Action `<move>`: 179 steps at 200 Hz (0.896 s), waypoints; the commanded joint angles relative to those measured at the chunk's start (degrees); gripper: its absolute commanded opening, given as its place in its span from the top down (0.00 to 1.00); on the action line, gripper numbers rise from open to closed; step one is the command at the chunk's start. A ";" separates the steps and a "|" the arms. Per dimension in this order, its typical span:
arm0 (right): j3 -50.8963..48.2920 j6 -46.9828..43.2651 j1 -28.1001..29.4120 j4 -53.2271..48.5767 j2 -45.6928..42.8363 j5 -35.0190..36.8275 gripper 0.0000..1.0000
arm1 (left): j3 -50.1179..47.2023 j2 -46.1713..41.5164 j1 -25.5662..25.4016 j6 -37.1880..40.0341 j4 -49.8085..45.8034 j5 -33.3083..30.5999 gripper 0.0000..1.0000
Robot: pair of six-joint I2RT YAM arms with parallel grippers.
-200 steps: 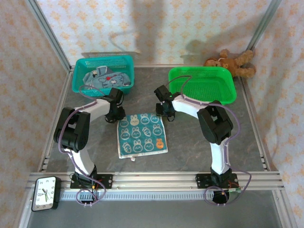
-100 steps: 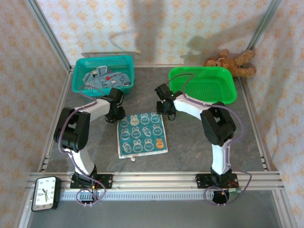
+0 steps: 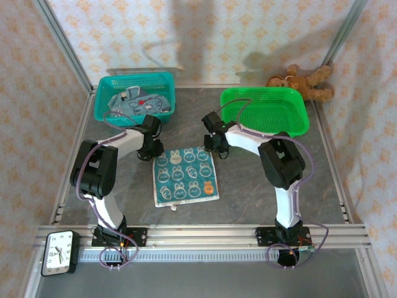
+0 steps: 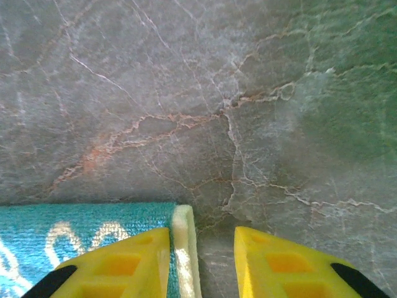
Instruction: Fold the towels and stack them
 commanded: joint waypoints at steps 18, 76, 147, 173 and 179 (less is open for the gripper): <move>2.39 -0.10 0.11 -0.44 1.97 -0.15 0.67 | -0.70 1.06 0.46 0.26 -0.47 -0.34 0.84; 2.93 0.01 0.15 -0.37 1.57 -0.43 0.68 | -0.69 0.97 0.48 0.43 -0.47 -0.04 0.84; 4.08 -0.87 0.10 -0.67 5.01 -0.92 0.68 | -0.61 1.56 0.43 0.25 -0.32 0.32 0.84; 3.76 -0.80 0.11 -0.45 6.01 -1.03 0.75 | -0.70 1.68 0.46 0.25 -0.20 0.50 0.84; 3.56 -0.83 0.10 -0.39 6.10 -1.03 0.78 | -0.71 1.82 0.45 0.25 -0.22 0.59 0.84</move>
